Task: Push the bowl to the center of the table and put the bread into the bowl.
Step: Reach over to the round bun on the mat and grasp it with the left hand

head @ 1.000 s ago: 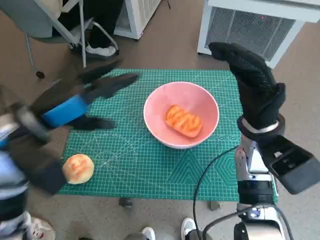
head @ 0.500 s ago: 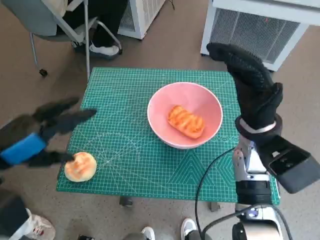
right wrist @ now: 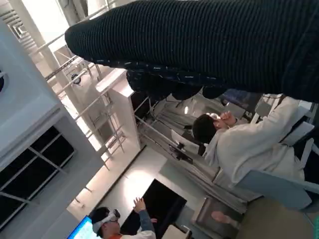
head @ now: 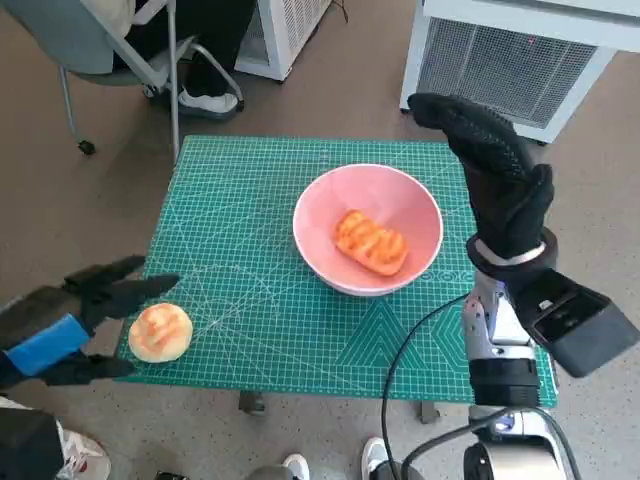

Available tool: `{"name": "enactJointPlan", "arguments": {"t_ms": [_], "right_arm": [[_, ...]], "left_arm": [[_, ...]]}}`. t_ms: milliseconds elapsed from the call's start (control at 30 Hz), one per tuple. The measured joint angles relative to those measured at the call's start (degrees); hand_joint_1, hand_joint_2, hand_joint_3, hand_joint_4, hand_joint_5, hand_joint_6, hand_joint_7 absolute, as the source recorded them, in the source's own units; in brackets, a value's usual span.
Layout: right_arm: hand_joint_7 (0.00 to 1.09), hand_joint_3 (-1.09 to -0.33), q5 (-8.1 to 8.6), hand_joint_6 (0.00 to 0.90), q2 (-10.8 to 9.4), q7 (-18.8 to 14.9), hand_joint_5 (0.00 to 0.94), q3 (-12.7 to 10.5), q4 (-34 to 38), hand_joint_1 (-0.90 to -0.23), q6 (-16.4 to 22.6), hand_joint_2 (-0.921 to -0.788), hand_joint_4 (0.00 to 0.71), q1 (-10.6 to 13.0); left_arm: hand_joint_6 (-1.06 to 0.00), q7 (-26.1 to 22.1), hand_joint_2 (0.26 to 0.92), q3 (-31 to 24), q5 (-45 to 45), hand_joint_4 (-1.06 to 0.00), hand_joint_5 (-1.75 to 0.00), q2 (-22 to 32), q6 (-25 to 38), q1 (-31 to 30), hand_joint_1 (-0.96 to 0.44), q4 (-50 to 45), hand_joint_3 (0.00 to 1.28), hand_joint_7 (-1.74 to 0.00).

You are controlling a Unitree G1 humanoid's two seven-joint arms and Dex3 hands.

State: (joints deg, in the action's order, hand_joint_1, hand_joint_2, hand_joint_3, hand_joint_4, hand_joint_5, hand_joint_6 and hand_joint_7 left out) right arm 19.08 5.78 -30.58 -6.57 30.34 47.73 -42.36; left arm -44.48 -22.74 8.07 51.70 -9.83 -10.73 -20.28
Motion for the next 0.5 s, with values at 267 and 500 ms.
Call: {"name": "enactJointPlan", "arguments": {"t_ms": [267,500], "right_arm": [[0.64,-0.759,0.06,-0.001,0.1,-0.5,0.369,0.0,0.3,-0.568,0.6,-0.921,0.052,0.0],[0.64,-0.767,0.09,-0.001,0.6,-0.6,0.364,-0.2,0.4,-0.566,0.5,-0.921,0.051,-0.1]], "left_arm": [[-0.37,1.2,0.876,5.6,3.5,-0.23,-0.01,-0.2,0.5,0.0,-0.3,5.1,0.0,-0.01],[-0.43,1.6,0.871,10.9,5.9,-0.32,-0.04,-0.3,3.6,1.7,-0.28,9.6,0.0,-0.04]]}}
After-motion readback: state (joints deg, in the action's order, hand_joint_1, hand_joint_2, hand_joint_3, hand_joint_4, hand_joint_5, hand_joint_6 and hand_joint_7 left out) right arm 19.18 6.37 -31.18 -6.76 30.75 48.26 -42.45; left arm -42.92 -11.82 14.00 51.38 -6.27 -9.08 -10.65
